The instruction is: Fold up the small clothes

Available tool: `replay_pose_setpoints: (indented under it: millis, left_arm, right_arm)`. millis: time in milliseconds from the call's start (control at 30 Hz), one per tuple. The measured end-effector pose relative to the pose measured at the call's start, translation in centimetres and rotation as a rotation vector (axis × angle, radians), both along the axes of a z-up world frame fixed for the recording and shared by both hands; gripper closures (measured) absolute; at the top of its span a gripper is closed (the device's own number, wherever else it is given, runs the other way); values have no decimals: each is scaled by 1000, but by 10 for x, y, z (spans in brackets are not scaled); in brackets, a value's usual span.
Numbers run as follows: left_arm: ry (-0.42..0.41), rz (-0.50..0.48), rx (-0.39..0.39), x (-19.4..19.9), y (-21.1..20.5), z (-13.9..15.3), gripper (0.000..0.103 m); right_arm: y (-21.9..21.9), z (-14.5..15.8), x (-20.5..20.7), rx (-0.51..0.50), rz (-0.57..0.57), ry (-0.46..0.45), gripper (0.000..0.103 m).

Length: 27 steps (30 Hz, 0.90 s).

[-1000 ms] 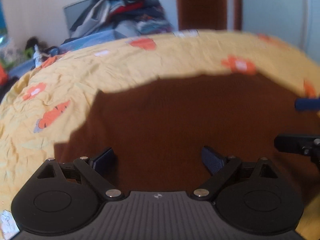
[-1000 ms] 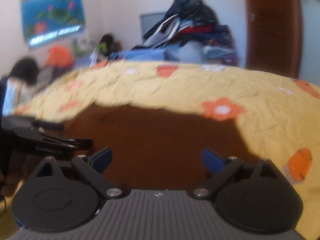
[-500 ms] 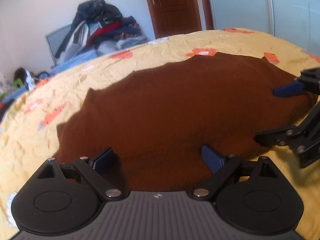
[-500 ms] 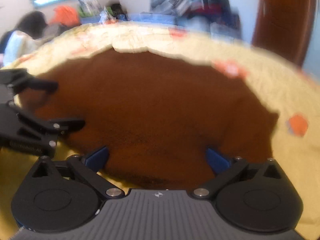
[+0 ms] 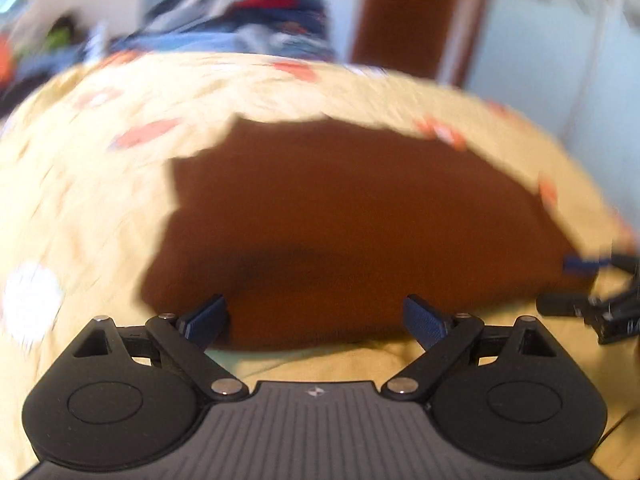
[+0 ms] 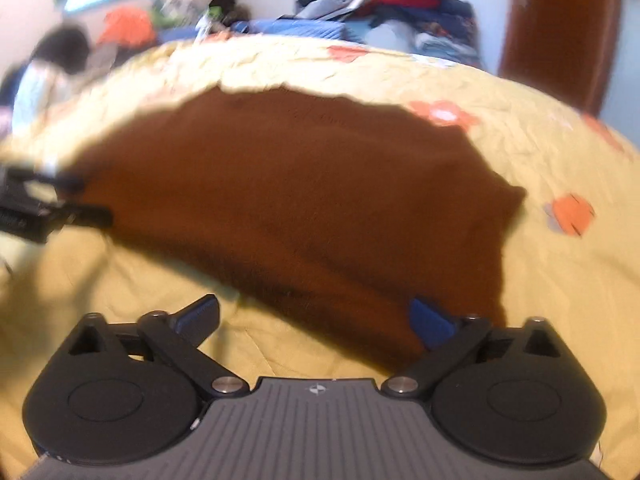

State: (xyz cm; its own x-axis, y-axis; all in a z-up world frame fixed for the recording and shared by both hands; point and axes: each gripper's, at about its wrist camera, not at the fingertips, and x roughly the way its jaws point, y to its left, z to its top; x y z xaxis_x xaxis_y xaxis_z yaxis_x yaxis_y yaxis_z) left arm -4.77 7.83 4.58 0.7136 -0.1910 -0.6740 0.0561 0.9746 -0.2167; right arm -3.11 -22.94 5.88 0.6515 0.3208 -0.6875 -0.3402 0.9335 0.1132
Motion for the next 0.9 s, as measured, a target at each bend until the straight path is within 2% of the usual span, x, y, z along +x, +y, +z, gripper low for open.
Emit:
replay_pose_setpoints:
  millis: [67, 167, 200, 233, 300, 333, 367, 400, 433, 500, 600, 667, 733, 767, 800, 833, 867, 900]
  left_arm:
    - [37, 134, -149, -1, 35, -1, 7]
    - [116, 284, -338, 3, 78, -13, 8]
    - [101, 294, -363, 3, 86, -13, 8]
    - [102, 310, -346, 4, 89, -12, 9]
    - [84, 299, -294, 11, 87, -8, 13]
    - [70, 287, -270, 13, 84, -7, 26]
    - [73, 268, -253, 17, 80, -9, 59]
    - [102, 242, -241, 26, 77, -12, 80]
    - [125, 223, -242, 31, 74, -16, 96]
    - [92, 210, -209, 26, 68, -10, 96]
    - [76, 214, -146, 18, 73, -5, 97]
    - [111, 223, -183, 18, 85, -19, 95]
    - [111, 232, -226, 14, 91, -18, 94]
    - [116, 232, -270, 12, 93, -14, 88]
    - [122, 237, -316, 6, 94, -12, 83]
    - [130, 247, -367, 0, 95, -12, 67]
    - [139, 255, -431, -5, 95, -14, 37]
    - [145, 268, -490, -10, 94, -17, 23]
  right_arm:
    - [-14, 9, -3, 44, -51, -25, 2]
    - [-35, 9, 4, 40, -163, -21, 1]
    - [-44, 5, 8, 37, -206, 0, 1]
    - [-53, 0, 12, 39, -242, 31, 2]
    - [-69, -12, 15, 82, -270, 91, 16]
    - [-72, -13, 11, 100, -247, 60, 18]
    - [-73, -13, 11, 108, -219, 60, 35]
    - [-73, -11, 13, 110, -208, 77, 70]
    - [-77, -11, 16, 137, -202, 101, 84]
    - [-81, -1, 15, 155, -195, 83, 86]
    - [-82, 1, 10, 72, -198, 71, 93]
    - [-80, -12, 5, 3, -207, 73, 94]
    - [-82, -11, 3, 31, -215, 60, 88]
    - [-83, -7, 4, 30, -234, 56, 75]
    - [-83, 0, 2, 40, -261, 28, 51]
    - [-84, 7, -2, 66, -282, -14, 39]
    - [-82, 15, -5, 90, -295, -58, 28]
    - [-77, 23, -7, 112, -289, -92, 27]
